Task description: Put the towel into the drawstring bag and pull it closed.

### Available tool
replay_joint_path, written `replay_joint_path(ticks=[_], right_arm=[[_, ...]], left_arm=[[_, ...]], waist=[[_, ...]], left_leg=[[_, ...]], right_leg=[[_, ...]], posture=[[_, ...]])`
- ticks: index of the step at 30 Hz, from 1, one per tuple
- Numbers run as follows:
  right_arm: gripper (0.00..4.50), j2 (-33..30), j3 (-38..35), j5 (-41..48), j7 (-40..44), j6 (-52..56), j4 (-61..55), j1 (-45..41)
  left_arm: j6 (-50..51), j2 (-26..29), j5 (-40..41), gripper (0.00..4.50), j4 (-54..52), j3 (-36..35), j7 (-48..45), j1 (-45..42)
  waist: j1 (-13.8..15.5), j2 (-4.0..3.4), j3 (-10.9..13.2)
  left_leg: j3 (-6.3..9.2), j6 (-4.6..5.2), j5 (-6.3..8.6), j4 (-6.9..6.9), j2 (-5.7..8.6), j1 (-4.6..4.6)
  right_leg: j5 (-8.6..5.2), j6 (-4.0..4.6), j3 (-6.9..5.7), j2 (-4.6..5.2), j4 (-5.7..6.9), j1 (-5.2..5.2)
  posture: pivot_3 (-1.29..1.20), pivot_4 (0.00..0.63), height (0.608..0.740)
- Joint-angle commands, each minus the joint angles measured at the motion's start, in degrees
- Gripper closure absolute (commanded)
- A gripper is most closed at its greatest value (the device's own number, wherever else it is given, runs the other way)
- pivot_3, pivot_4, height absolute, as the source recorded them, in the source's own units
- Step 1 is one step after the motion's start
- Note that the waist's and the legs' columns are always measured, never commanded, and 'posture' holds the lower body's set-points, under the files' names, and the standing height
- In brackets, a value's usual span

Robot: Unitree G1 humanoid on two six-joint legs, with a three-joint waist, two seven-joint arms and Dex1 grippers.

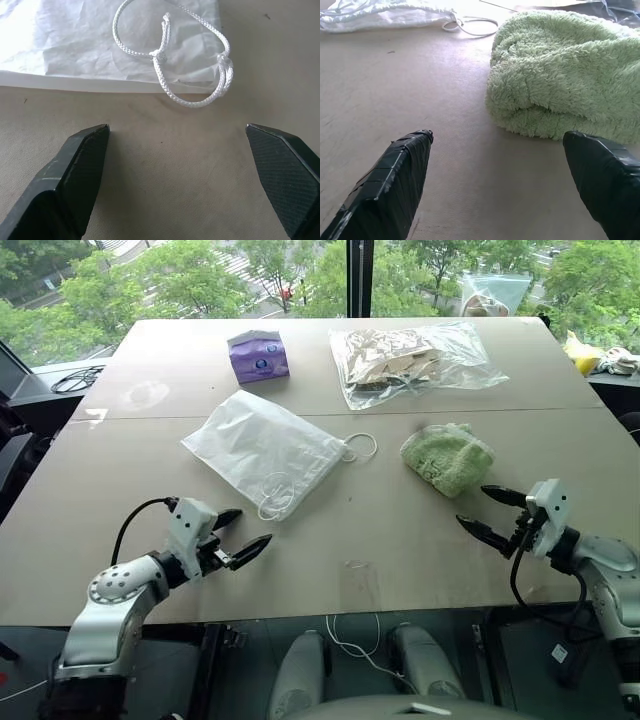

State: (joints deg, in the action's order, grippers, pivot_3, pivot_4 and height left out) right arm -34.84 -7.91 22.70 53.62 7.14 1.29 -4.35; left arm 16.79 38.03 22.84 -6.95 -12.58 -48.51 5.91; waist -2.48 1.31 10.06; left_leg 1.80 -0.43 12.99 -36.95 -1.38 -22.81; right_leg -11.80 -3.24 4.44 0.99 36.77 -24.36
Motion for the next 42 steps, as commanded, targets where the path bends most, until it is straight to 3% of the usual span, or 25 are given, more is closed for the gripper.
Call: replay_joint_path(ticks=[1, 3, 6, 12, 20, 32, 42], right_arm=[[0.0, -0.9, -1.1, 3.0, 4.9, -1.8, -2.4, 0.2], [0.0, -1.6, -0.9, 6.5, 8.5, 0.6, -5.0, 1.2], [0.0, -1.7, -0.6, 9.3, 10.3, 2.9, -7.5, 1.2], [0.0, 0.4, 0.1, 13.3, 9.5, 6.1, -12.8, -1.2], [0.0, 1.0, -0.6, 13.4, 8.7, 5.8, -13.2, -1.3], [0.0, 1.1, -0.9, 11.5, 8.3, 4.3, -12.1, -1.0], [0.0, 1.6, -0.7, 9.9, 7.2, 2.3, -10.6, -1.8]], left_arm=[[5.0, 1.0, 5.3, 0.03, -7.2, -0.4, -1.6, 0.5], [10.5, 1.7, 10.4, 0.03, -12.6, -1.5, -0.8, -2.1], [13.6, 2.2, 10.8, 0.03, -16.3, -0.5, 1.6, -5.1], [14.5, -5.6, 2.4, 0.03, -18.7, 8.3, 14.6, -10.1], [1.7, -17.0, -19.1, 0.03, -11.0, 17.8, 32.9, -13.6], [-6.5, -16.7, -39.2, 0.03, -3.2, 23.2, 42.5, -17.0], [-7.4, -16.8, -43.9, 0.03, -1.8, 20.4, 45.8, -17.3]], waist=[[0.0, 0.01, 0.0], [0.2, 0.05, 0.1], [0.4, 0.05, 0.2], [0.0, 0.02, 0.2], [0.4, 0.05, 0.2], [0.3, 0.05, 0.2], [0.3, 0.05, 0.2]], left_leg=[[0.0, 0.0, 0.0, 0.0, 0.0, 0.0], [0.01, 0.0, 0.0, 0.0, 0.0, -0.04], [0.12, 0.0, 0.0, -0.08, -0.01, -0.11], [0.04, 0.0, 0.0, -0.11, 0.01, -0.06], [0.16, 0.0, 0.0, -0.13, 0.07, -0.08], [0.16, 0.0, 0.0, -0.14, 0.09, -0.05], [0.16, 0.0, 0.0, -0.14, 0.09, -0.06]], right_leg=[[0.0, 0.0, 0.0, 0.0, 0.0, 0.0], [0.0, 0.0, -0.01, 0.0, -0.01, -0.01], [0.0, 0.0, -0.09, 0.0, 0.0, 0.0], [0.01, -0.02, -0.02, -0.03, 0.0, 0.03], [0.02, -0.03, -0.05, -0.06, 0.01, 0.11], [0.02, -0.03, -0.05, -0.05, 0.01, 0.12], [0.03, -0.04, -0.05, -0.03, 0.02, 0.13]], posture=[[0.0, 0.15, 0.74], [0.0, 0.15, 0.74], [0.0, 0.15, 0.74], [0.0, 0.15, 0.74], [0.0, 0.15, 0.74], [0.0, 0.15, 0.74], [0.0, 0.15, 0.74]])
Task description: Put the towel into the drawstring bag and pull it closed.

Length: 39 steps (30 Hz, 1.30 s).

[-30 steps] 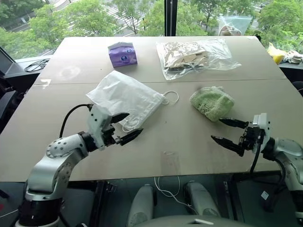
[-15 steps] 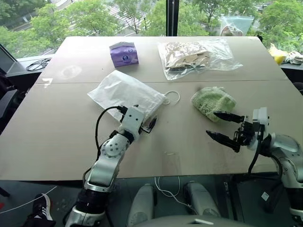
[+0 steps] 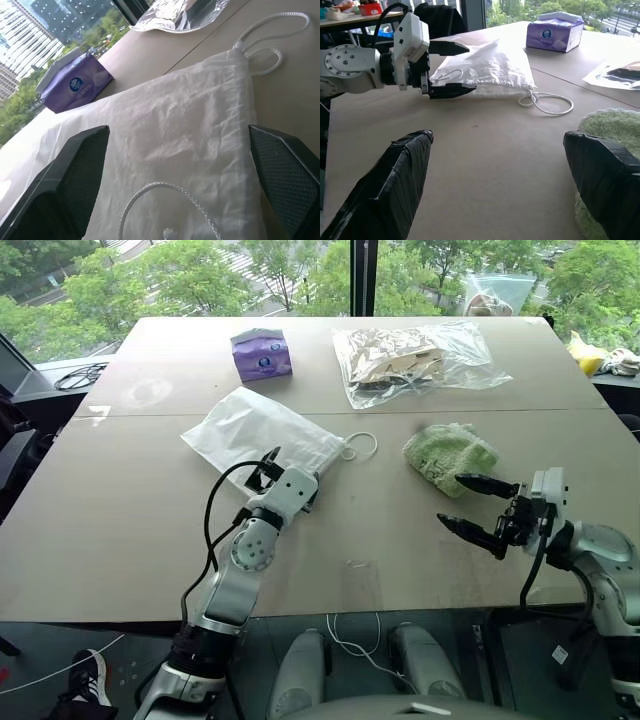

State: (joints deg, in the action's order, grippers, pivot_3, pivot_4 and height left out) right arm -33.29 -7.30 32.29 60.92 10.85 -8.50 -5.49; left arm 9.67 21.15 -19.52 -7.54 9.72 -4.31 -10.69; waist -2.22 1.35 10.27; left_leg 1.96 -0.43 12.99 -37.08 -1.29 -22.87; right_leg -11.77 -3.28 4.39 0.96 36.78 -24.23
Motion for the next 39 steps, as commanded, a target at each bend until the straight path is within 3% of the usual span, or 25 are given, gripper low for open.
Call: replay_joint_path(ticks=[1, 3, 11, 12, 27, 29, 33, 37, 39], right_arm=[[0.0, 0.1, -1.3, 0.3, -0.2, -1.5, -0.8, -0.6], [0.0, 0.2, -1.2, 0.1, -0.3, -1.6, -0.6, -0.7], [0.0, 0.7, -1.3, 0.0, -0.7, -1.8, -0.5, -0.9], [0.0, 0.7, -1.3, -0.1, -0.7, -1.8, -0.5, -0.9], [0.0, 1.3, -1.4, -0.8, -2.6, -2.9, -0.4, -1.3], [0.0, 1.6, -1.2, -3.2, -5.8, -3.0, 0.0, -2.3], [0.0, 1.1, -0.1, -10.4, -22.5, 10.3, -1.1, -7.3], [0.0, 0.5, 1.9, -15.9, -27.0, 11.9, 1.3, -13.9], [0.0, -0.9, 5.0, -18.9, -25.2, 11.1, 4.3, -16.6]], left_arm=[[0.0, 0.1, -1.7, 0.52, -1.0, -2.3, 1.8, -0.5], [0.5, 0.2, -2.6, 0.7, -0.3, -2.8, 2.3, -0.2], [1.6, 1.6, -5.2, 4.23, 1.6, -4.0, 2.9, -0.5], [1.3, 1.8, -5.3, 4.49, 1.9, -4.2, 2.9, -0.6], [-5.8, 8.4, -11.5, 4.49, 4.0, -3.0, 4.2, -3.7], [-7.2, 10.2, -13.7, 4.49, 3.6, -2.3, 4.0, -4.6], [-4.4, 12.7, -18.7, 4.49, 2.2, -2.1, 2.6, -6.6], [-2.9, 12.4, -19.6, 4.49, 2.2, -2.8, 1.7, -9.6], [-1.7, 12.0, -19.7, 4.49, 1.7, -2.9, 0.5, -11.5]], waist=[[0.0, 0.0, 0.0], [0.0, 0.0, 0.0], [0.0, 0.0, 0.0], [0.0, 0.0, 0.0], [0.0, 0.0, 0.0], [0.0, 0.0, 0.0], [0.0, -0.01, 0.0], [-0.1, -0.01, 0.0], [-0.1, -0.01, 0.0]], left_leg=[[0.0, 0.0, 0.0, 0.0, 0.0, 0.0], [0.0, 0.0, 0.0, 0.0, 0.0, 0.0], [0.0, 0.0, 0.0, 0.0, 0.0, 0.0], [0.0, 0.0, 0.0, 0.0, 0.0, 0.0], [0.01, 0.0, 0.0, 0.01, 0.0, 0.01], [0.01, 0.0, 0.0, 0.0, 0.0, 0.0], [-0.02, 0.0, 0.0, -0.02, -0.01, 0.03], [-0.01, 0.0, 0.0, 0.0, 0.0, 0.0], [-0.01, 0.0, 0.0, 0.0, 0.0, -0.03]], right_leg=[[0.0, 0.0, 0.0, 0.0, 0.0, 0.0], [0.0, 0.0, 0.0, 0.0, 0.0, 0.0], [0.0, 0.0, -0.01, 0.0, 0.01, 0.0], [0.0, 0.0, -0.01, 0.0, 0.01, 0.0], [0.01, -0.01, -0.03, 0.01, 0.02, 0.0], [0.01, -0.01, -0.02, 0.02, 0.02, 0.0], [0.01, 0.0, -0.02, 0.02, 0.05, 0.0], [0.01, -0.01, -0.03, 0.03, 0.05, -0.01], [0.1, -0.16, -0.03, 0.02, 0.05, -0.03]], posture=[[0.0, 0.15, 0.74], [0.0, 0.15, 0.74], [0.0, 0.15, 0.74], [0.0, 0.15, 0.74], [0.0, 0.15, 0.74], [0.0, 0.15, 0.74], [0.0, 0.15, 0.74], [0.0, 0.15, 0.74], [0.0, 0.15, 0.74]])
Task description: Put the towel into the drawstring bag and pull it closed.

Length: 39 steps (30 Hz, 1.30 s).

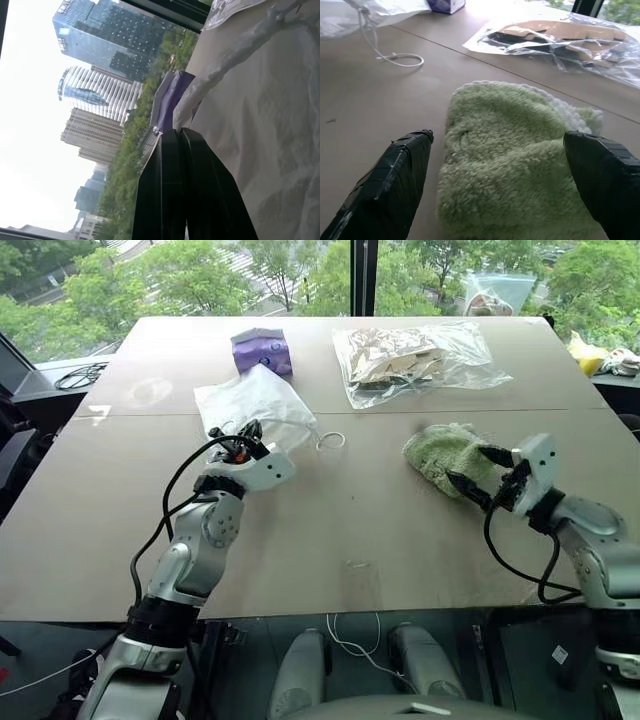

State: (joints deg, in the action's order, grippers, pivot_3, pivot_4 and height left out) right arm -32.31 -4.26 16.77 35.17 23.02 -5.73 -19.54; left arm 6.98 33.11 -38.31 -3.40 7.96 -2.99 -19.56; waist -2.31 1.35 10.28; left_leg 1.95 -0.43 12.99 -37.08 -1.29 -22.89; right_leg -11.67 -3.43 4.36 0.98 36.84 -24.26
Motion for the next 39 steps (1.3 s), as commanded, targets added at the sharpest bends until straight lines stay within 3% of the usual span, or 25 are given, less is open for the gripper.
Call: replay_joint_path(ticks=[1, 9, 16, 24, 34, 39], right_arm=[[0.0, -1.9, 3.2, -4.3, 0.7, -0.4, 2.6, -3.8], [0.0, -0.6, 5.8, -12.7, -7.6, 6.4, 17.2, -12.5], [0.0, 2.2, 4.3, -10.2, -7.6, 15.6, 23.6, -14.4], [0.0, 9.6, -1.8, 0.8, -3.9, 30.9, 23.3, -12.0], [4.21, 12.5, -1.4, 6.1, -1.3, 34.9, 15.5, -9.8], [4.27, 18.0, -9.0, 18.4, 1.0, 38.3, 7.4, -11.6]], left_arm=[[1.6, -0.1, -1.0, 4.49, -2.7, -1.0, -1.4, -3.4], [4.1, -0.7, -2.1, 4.49, -3.5, -0.7, -4.2, -5.0], [5.0, -1.0, -2.1, 4.49, -4.8, -1.1, -5.1, -5.4], [1.2, -0.3, -1.6, 4.49, -2.9, -1.7, -2.8, -6.1], [2.3, -1.2, 2.4, 4.5, -2.3, -3.1, -6.1, -7.6], [7.1, -3.0, 8.6, 4.5, -2.4, -5.7, -10.9, -9.8]], waist=[[0.1, 0.01, 0.0], [0.0, 0.0, 0.0], [0.0, 0.05, 0.0], [-0.3, 0.35, -0.3], [-1.1, 0.46, -0.3], [-2.0, 0.37, -0.3]], left_leg=[[0.01, 0.0, 0.0, 0.0, 0.0, 0.0], [0.03, 0.0, 0.0, 0.08, 0.02, -0.03], [0.06, 0.0, 0.0, 0.02, 0.02, 0.01], [0.15, 0.01, 0.0, -0.02, -0.02, 0.16], [0.19, 0.01, 0.0, 0.24, -0.1, 0.29], [0.19, 0.01, 0.0, 0.28, -0.12, 0.28]], right_leg=[[0.02, -0.03, 0.0, 0.0, 0.0, 0.0], [0.05, -0.04, -0.03, 0.03, -0.03, 0.0], [0.06, -0.05, -0.04, 0.02, -0.02, 0.06], [0.07, -0.07, -0.1, -0.01, -0.02, 0.22], [0.05, -0.07, -0.14, -0.1, -0.02, 0.21], [0.06, -0.07, -0.14, -0.13, -0.01, 0.17]], posture=[[0.0, 0.15, 0.74], [0.0, 0.15, 0.74], [0.0, 0.15, 0.74], [0.0, 0.15, 0.74], [0.0, 0.15, 0.74], [0.0, 0.15, 0.74]])
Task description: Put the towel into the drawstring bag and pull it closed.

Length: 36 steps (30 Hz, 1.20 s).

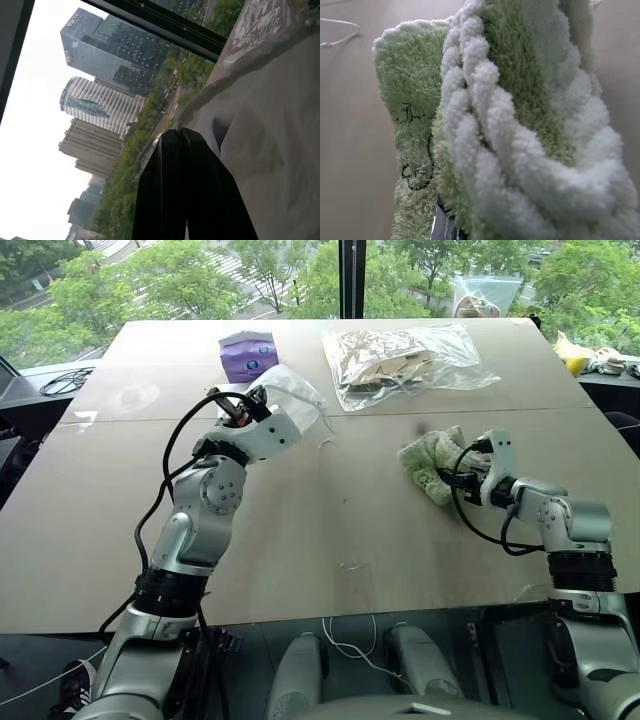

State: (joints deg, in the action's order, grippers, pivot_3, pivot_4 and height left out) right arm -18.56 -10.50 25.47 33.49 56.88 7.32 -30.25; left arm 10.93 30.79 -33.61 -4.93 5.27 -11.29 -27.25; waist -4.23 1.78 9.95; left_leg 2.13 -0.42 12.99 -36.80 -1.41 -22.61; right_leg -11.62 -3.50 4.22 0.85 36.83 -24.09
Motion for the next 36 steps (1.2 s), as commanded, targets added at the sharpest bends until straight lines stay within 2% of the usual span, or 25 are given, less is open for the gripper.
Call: replay_joint_path(ticks=[1, 5, 9, 13, 17, 25, 31, 36], right_arm=[[4.27, 5.0, -3.3, 11.9, 3.1, 5.7, -7.4, -1.0], [4.27, 7.5, -2.1, 19.0, 3.8, 9.7, -15.1, 0.0], [4.27, 9.1, 0.2, 19.5, 0.8, 8.5, -17.9, -0.2], [4.27, 8.9, 6.7, 15.0, -0.9, 5.2, -19.1, -0.3], [4.27, 8.1, 13.6, 7.9, -3.0, -0.7, -17.2, -0.6], [4.27, 11.8, 18.0, 0.7, -5.2, -9.2, -9.3, -6.1], [4.27, 17.1, 19.1, -0.7, -5.7, -12.1, -5.1, -9.2], [4.27, 23.5, 17.3, 0.5, -7.6, -12.7, -0.8, -10.8]], left_arm=[[4.2, -1.0, 5.0, 4.5, -1.0, -3.7, -3.2, -2.6], [9.1, -2.8, 11.7, 4.5, -1.9, -6.4, -7.3, -4.0], [15.9, -6.0, 20.7, 4.5, -5.0, -10.2, -11.5, -4.0], [21.7, -5.7, 27.4, 4.5, -6.5, -13.0, -15.2, -5.1], [23.2, -3.0, 31.3, 4.5, -7.4, -12.4, -19.4, -5.4], [17.6, 4.5, 29.7, 4.5, -7.6, -5.6, -23.6, -6.9], [18.4, 5.7, 29.6, 4.5, -9.2, -3.4, -24.2, -9.6], [20.9, 6.2, 30.0, 4.5, -12.2, -2.9, -24.4, -9.4]], waist=[[-0.1, -0.21, 0.2], [0.5, -0.39, 0.3], [0.8, -0.38, 0.3], [0.7, -0.39, 0.3], [0.3, -0.39, 0.3], [0.4, -0.39, 0.3], [0.5, -0.39, 0.3], [0.2, -0.39, 0.3]], left_leg=[[0.01, 0.0, 0.0, 0.01, -0.02, -0.07], [0.03, 0.0, -0.01, -0.01, 0.05, -0.28], [0.04, 0.0, 0.0, -0.03, 0.12, -0.35], [0.03, 0.0, 0.0, -0.06, 0.14, -0.37], [0.06, 0.0, -0.01, -0.06, 0.09, -0.32], [0.03, 0.0, -0.01, -0.05, 0.1, -0.34], [0.05, -0.01, -0.01, 0.01, 0.1, -0.42], [0.05, -0.01, -0.01, 0.02, 0.09, -0.67]], right_leg=[[0.0, 0.0, 0.0, -0.02, 0.02, -0.08], [0.0, 0.0, 0.0, 0.03, 0.12, -0.25], [0.0, -0.01, 0.0, 0.12, 0.0, -0.24], [0.0, -0.02, -0.01, 0.13, 0.0, -0.24], [0.0, -0.02, -0.03, 0.06, 0.02, -0.25], [0.0, -0.02, -0.03, 0.08, 0.01, -0.27], [0.0, 0.01, -0.03, 0.09, -0.01, -0.34], [0.12, 0.19, -0.02, 0.07, 0.03, -0.66]], posture=[[0.0, 0.15, 0.74], [0.0, 0.15, 0.74], [0.0, 0.15, 0.74], [0.0, 0.15, 0.74], [0.0, 0.15, 0.74], [0.0, 0.15, 0.74], [0.0, 0.15, 0.74], [0.0, 0.15, 0.74]])
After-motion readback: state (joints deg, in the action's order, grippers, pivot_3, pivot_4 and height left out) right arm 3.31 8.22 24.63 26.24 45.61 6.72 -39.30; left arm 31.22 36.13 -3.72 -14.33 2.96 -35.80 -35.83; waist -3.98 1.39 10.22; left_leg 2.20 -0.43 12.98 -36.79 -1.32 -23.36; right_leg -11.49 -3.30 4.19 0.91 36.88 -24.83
